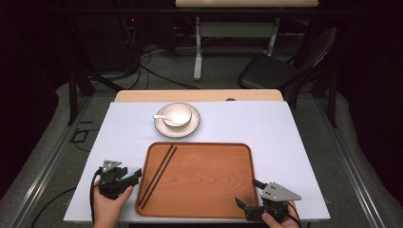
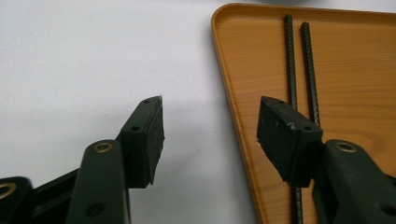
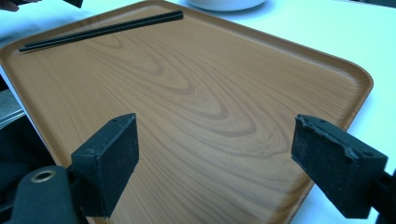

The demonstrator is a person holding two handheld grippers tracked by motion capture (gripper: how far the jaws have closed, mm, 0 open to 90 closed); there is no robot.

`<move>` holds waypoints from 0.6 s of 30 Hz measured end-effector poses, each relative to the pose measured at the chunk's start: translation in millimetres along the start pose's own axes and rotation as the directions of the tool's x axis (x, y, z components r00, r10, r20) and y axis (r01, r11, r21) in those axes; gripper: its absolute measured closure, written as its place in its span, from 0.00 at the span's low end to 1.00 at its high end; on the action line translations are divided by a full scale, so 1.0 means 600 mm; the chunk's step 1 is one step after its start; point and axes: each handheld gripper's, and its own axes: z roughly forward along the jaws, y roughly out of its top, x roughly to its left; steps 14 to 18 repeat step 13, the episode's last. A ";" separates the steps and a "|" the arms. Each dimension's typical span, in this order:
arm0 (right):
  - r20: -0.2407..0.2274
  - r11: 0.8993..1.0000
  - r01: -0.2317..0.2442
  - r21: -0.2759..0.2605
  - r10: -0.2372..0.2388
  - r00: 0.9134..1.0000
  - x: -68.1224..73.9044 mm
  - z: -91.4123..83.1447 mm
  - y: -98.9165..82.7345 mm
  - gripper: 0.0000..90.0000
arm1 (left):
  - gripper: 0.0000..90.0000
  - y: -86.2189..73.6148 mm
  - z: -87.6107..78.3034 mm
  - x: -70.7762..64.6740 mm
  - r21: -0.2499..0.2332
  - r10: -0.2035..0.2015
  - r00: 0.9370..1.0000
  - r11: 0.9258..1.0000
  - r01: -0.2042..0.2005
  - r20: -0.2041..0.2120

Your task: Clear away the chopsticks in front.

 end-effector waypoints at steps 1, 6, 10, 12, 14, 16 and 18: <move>0.000 1.000 0.000 -0.001 0.000 1.000 0.000 0.000 0.000 0.16 | 0.44 0.000 0.000 0.000 -0.002 0.001 1.000 1.000 -0.001 -0.006; 0.002 1.000 -0.001 -0.002 0.001 1.000 0.000 -0.001 0.000 0.16 | 0.40 0.001 -0.001 0.004 -0.006 -0.015 0.999 1.000 0.015 -0.034; 0.004 1.000 0.001 0.000 -0.001 1.000 0.000 0.000 0.000 0.16 | 0.37 0.002 -0.001 0.007 0.003 -0.035 0.999 0.999 0.035 -0.040; 0.006 1.000 0.001 -0.002 -0.001 1.000 0.001 -0.001 0.001 0.16 | 0.37 0.002 -0.001 0.008 0.006 -0.036 0.998 0.999 0.037 -0.045; 0.019 1.000 0.015 -0.005 -0.015 1.000 0.000 -0.005 0.003 0.16 | 0.37 0.002 -0.001 0.008 0.009 -0.036 0.998 0.999 0.036 -0.049; 0.019 1.000 0.015 -0.005 -0.015 1.000 0.000 -0.005 0.003 0.16 | 0.37 0.002 -0.001 0.008 0.009 -0.036 0.998 0.999 0.036 -0.049; 0.019 1.000 0.015 -0.005 -0.015 1.000 0.000 -0.005 0.003 0.16 | 0.37 0.002 -0.001 0.008 0.009 -0.036 0.998 0.999 0.036 -0.049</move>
